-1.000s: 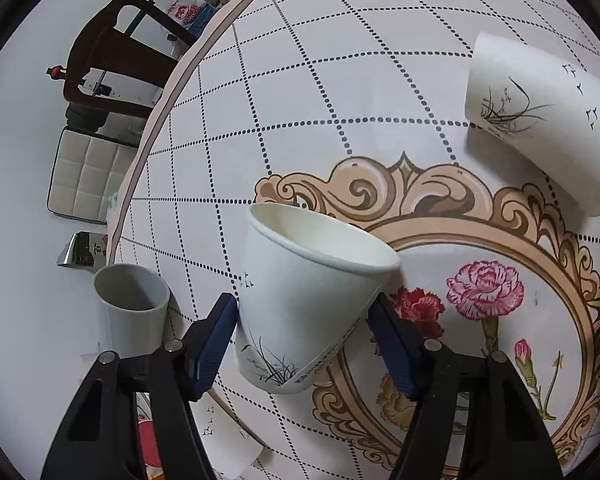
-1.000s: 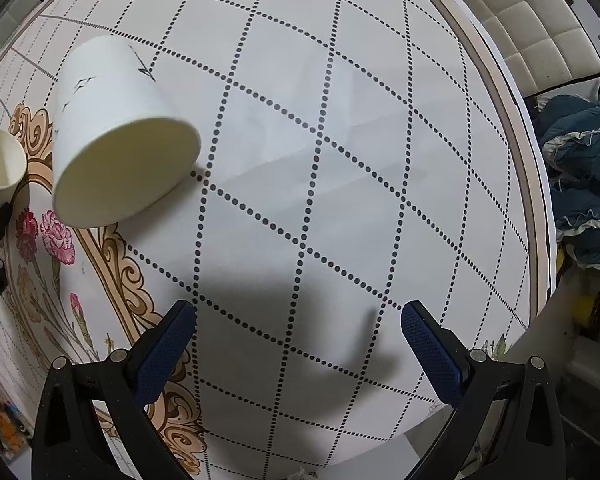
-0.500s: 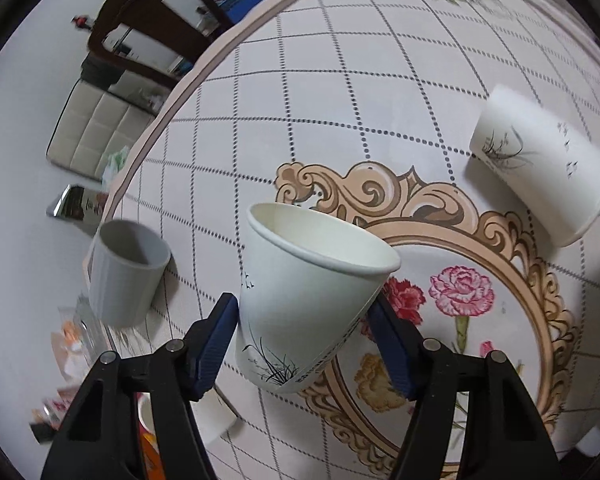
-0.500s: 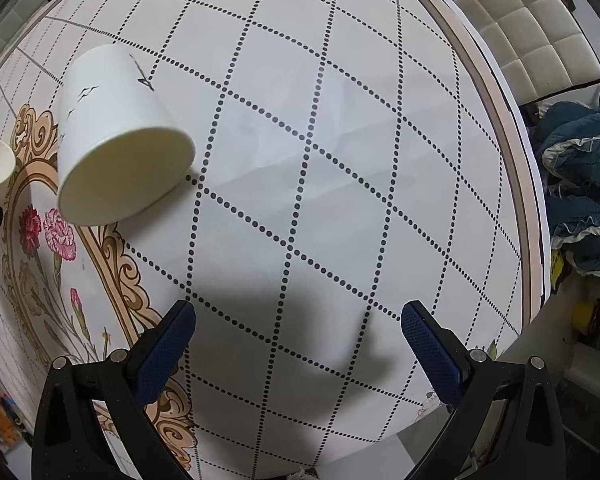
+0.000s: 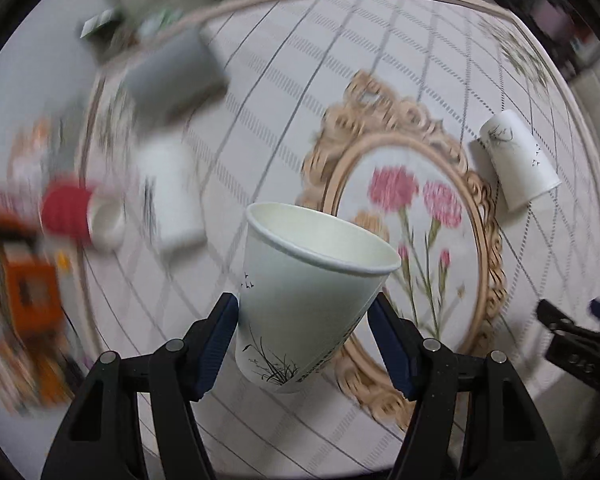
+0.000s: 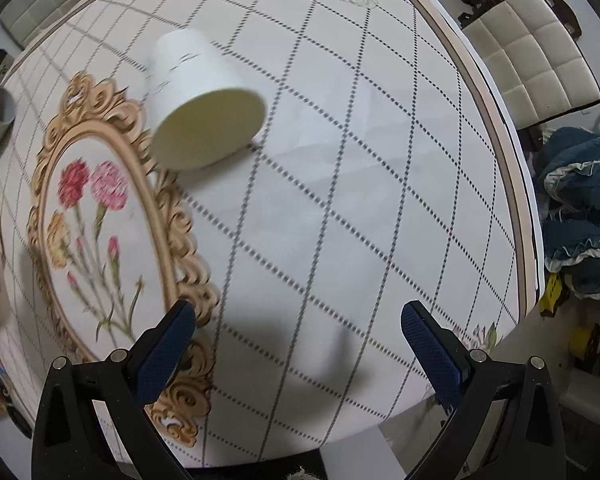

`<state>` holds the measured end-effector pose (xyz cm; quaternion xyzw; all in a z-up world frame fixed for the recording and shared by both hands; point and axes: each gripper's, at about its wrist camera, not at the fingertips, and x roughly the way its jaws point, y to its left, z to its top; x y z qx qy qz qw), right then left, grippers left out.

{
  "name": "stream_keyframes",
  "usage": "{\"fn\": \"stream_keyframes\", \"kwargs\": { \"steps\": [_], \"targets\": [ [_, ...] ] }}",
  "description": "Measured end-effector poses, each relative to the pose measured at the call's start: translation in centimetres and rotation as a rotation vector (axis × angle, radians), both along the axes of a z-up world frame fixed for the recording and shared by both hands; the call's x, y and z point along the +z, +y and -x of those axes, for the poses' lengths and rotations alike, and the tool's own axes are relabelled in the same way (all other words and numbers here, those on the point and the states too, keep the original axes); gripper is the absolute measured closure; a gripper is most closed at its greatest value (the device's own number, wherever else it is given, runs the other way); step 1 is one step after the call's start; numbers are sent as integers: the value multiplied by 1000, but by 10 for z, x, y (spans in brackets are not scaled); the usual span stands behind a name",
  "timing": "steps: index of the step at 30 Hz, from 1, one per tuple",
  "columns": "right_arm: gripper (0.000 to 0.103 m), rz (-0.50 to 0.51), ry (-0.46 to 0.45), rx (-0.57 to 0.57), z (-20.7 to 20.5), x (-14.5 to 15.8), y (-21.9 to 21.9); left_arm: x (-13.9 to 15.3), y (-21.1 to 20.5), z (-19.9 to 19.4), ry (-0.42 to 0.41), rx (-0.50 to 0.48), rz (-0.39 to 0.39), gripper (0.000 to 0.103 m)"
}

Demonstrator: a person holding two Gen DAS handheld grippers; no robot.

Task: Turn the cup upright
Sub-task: 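Lift the white cup with the left tool and rotate it upright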

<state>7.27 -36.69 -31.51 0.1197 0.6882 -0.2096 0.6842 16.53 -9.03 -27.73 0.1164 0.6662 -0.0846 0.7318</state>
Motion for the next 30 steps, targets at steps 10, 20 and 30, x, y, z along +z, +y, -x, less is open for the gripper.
{"fn": "stream_keyframes", "kwargs": {
  "steps": [10,20,30],
  "targets": [
    [0,20,40,62,22,-16,41,-55,60,55,257,368,239,39],
    [0,22,82,57,31,-31,37,-82,55,61,286,412,291,36],
    [0,22,93,44,32,-36,35,-84,29,52,282,320,248,6]
  ]
}}
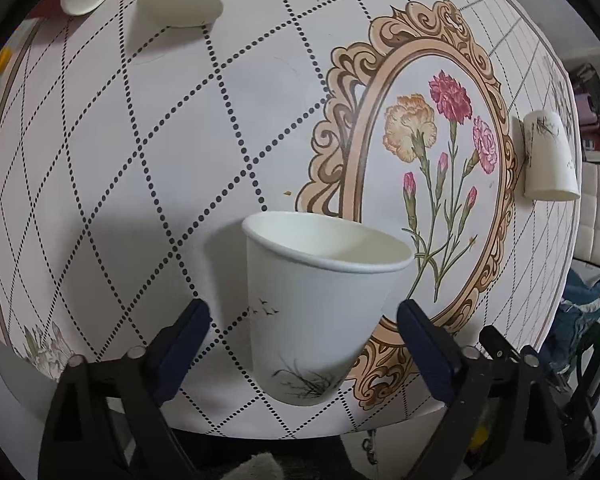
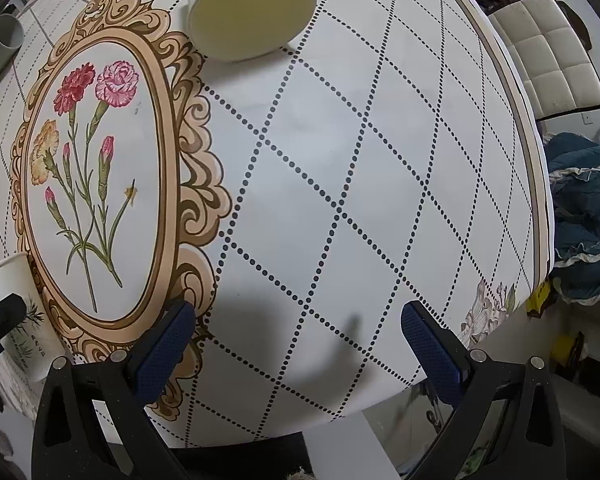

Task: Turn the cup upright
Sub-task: 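Lift the white cup with the left tool and rotate it upright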

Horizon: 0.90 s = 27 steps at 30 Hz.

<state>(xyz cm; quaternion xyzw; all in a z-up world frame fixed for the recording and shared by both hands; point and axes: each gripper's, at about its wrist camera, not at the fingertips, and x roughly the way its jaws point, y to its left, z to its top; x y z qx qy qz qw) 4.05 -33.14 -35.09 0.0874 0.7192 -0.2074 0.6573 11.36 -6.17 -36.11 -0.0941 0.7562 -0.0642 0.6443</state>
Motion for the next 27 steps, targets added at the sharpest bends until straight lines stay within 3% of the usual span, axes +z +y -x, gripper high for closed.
{"fn": "stream_keyframes", "kwargs": {
  "steps": [17,27],
  "targets": [
    [0,3,-2,2,0,2,7,32,-17,7,-75,-57,-18,6],
    [0,10,-26,-14,10,20,7,85,-41,17,-234,-179,-141,6]
  ]
}}
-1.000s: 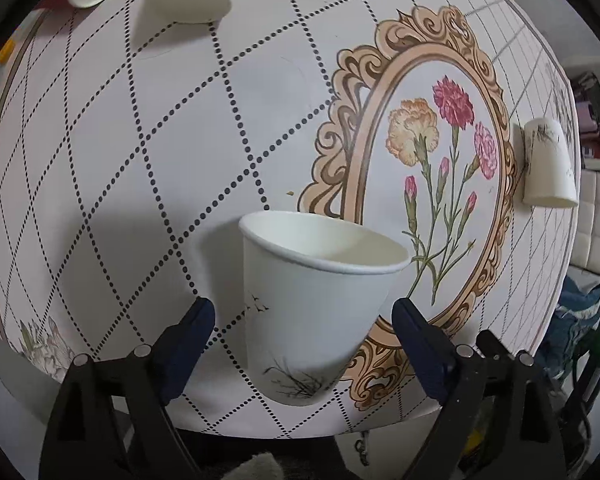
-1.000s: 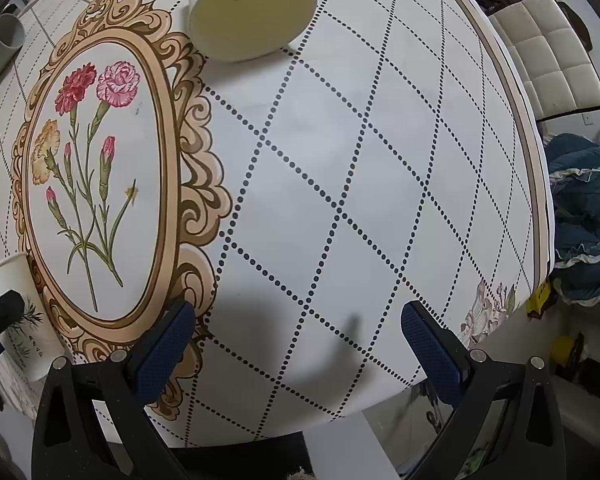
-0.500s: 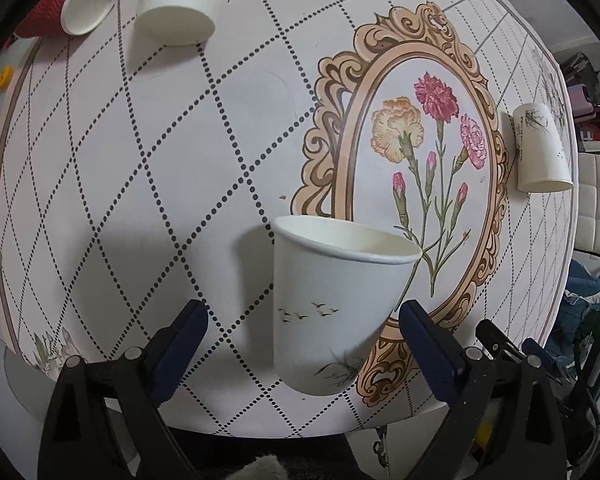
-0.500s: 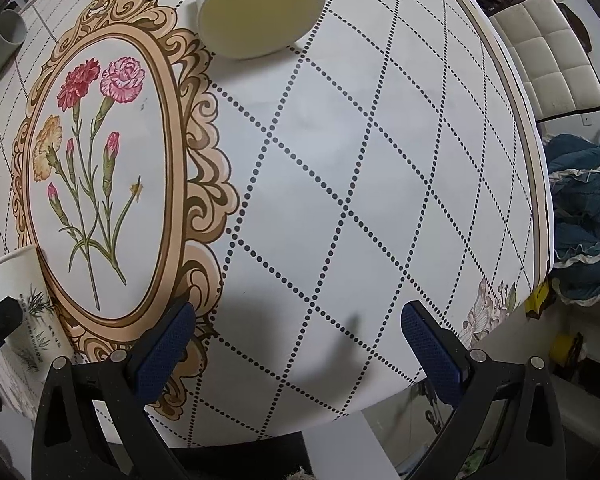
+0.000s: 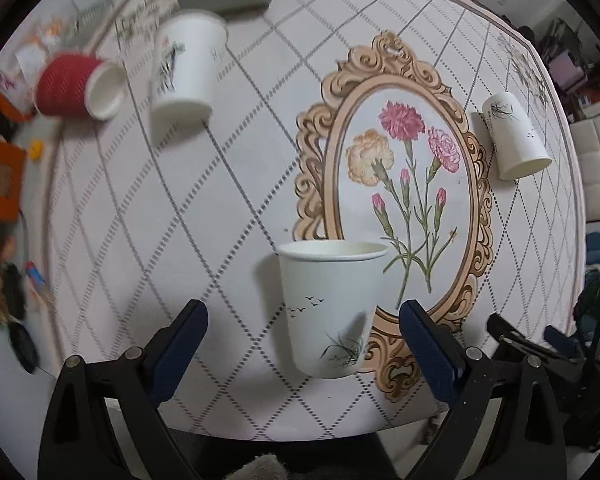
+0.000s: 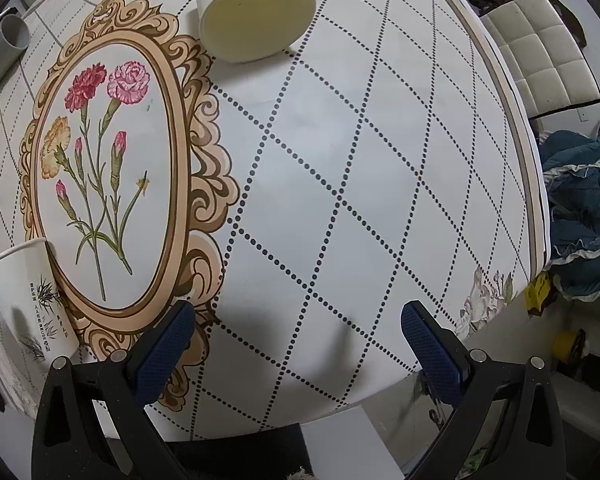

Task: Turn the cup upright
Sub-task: 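Lift the white cup with the left tool and rotate it upright, then grasp the upright white cup with the right tool while the left tool releases it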

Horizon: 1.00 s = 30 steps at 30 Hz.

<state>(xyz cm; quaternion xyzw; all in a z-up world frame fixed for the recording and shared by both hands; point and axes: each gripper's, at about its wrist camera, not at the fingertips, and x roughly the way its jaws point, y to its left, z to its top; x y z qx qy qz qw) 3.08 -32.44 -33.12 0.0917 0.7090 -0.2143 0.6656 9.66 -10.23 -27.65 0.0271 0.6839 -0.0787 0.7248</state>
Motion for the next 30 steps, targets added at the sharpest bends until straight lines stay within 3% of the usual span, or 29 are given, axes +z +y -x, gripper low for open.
{"fn": "stream_keyframes", "kwargs": {
  "steps": [3,11,15,21,30],
  "targets": [
    [0,2,-12,-6,2,9,0,23,-5,2,-49,-21,-35,3],
    [0,-1,-91,-12,11,61,11,54,20,3,-158,-35,-43,3],
    [0,-8,-141,10,15,89,25,60,45,8,-202,-24,-84,3],
    [0,-46,-166,100,0,108,71,31,98,14,-172,53,-128,3],
    [1,-78,-130,254,-36,72,149,-25,155,35,-72,159,-175,3]
  ]
}}
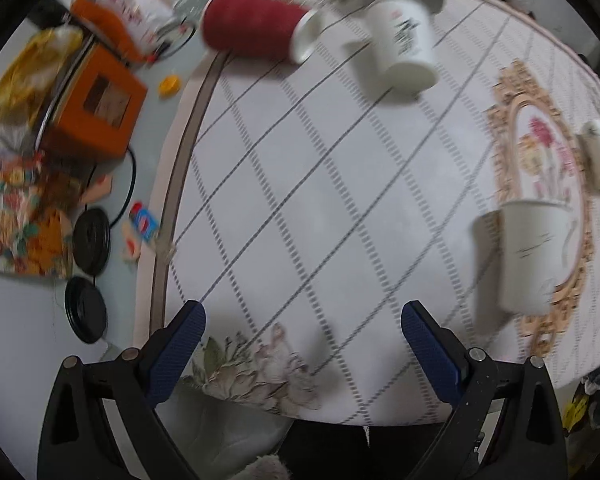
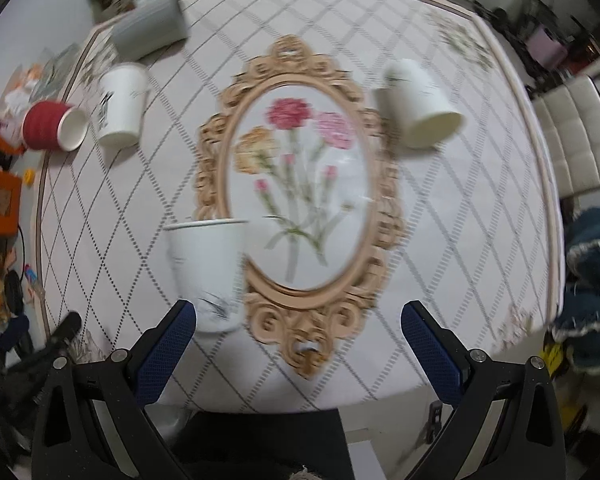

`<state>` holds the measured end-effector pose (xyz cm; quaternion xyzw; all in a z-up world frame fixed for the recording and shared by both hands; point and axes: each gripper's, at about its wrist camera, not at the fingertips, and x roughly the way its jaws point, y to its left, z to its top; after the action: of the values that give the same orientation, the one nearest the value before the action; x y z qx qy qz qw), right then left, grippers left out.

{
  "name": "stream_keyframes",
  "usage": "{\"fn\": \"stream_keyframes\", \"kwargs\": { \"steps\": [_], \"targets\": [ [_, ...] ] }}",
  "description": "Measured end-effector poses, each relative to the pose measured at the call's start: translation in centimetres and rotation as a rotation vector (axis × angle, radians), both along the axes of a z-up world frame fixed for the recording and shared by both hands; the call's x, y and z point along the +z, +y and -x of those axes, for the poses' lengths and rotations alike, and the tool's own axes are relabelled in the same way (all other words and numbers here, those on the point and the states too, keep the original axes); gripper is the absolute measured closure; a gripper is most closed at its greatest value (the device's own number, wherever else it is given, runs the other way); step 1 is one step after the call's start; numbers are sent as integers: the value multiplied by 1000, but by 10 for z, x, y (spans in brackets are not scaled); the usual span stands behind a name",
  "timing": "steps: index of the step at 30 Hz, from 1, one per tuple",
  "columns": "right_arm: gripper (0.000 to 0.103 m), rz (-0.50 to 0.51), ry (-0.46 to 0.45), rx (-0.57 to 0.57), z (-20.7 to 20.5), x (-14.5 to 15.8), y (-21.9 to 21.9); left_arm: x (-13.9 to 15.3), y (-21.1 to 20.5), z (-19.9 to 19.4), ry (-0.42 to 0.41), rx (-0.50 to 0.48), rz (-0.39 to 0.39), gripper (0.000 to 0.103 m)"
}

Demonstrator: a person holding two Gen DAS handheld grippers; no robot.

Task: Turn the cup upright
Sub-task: 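Grasp the upright white cup with the right tool while the left tool releases it, then lower the white cup upright onto the flower oval and open the right tool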

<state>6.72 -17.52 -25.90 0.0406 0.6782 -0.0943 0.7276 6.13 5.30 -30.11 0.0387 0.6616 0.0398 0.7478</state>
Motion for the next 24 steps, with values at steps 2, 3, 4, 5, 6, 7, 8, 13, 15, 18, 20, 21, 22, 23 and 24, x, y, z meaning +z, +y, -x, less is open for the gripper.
{"fn": "stream_keyframes", "kwargs": {
  "steps": [2,3,4,5,6,7,8,13,15,18,20,21,22,23,24],
  "targets": [
    [2,0,10,25,-9,-11,12,-6,6,2,10,15,-3,3],
    [2,6,19,36,-13,-18,18,-9,9,3,14,21,-6,3],
    [4,8,27,42,-16,-22,22,-12,12,4,17,28,-7,3],
    [5,4,35,50,-19,-27,26,-14,14,4,20,33,-7,3],
    [6,-1,45,55,-23,-34,30,-16,16,4,23,39,-6,3],
    [6,-1,51,57,-25,-37,32,-19,18,4,27,45,-7,3],
    [6,-2,59,60,-27,-41,34,-22,20,3,33,48,-6,3],
    [19,-40,110,55,-36,-62,41,-28,23,-3,43,51,-11,3],
    [26,-66,133,46,-38,-70,40,-29,23,-6,44,49,-8,3],
    [36,-81,145,41,-38,-76,41,-29,21,-9,43,44,-8,3],
    [36,-80,139,46,-37,-75,42,-29,20,-12,44,39,-8,3],
    [37,-81,136,47,-35,-75,44,-29,19,-13,46,36,-7,3],
    [37,-87,132,47,-34,-74,44,-29,17,-14,47,32,-6,3],
    [37,-94,127,47,-33,-74,44,-27,14,-13,49,30,-5,3],
    [37,-99,126,44,-33,-73,43,-27,12,-14,51,26,-3,3]
  ]
}}
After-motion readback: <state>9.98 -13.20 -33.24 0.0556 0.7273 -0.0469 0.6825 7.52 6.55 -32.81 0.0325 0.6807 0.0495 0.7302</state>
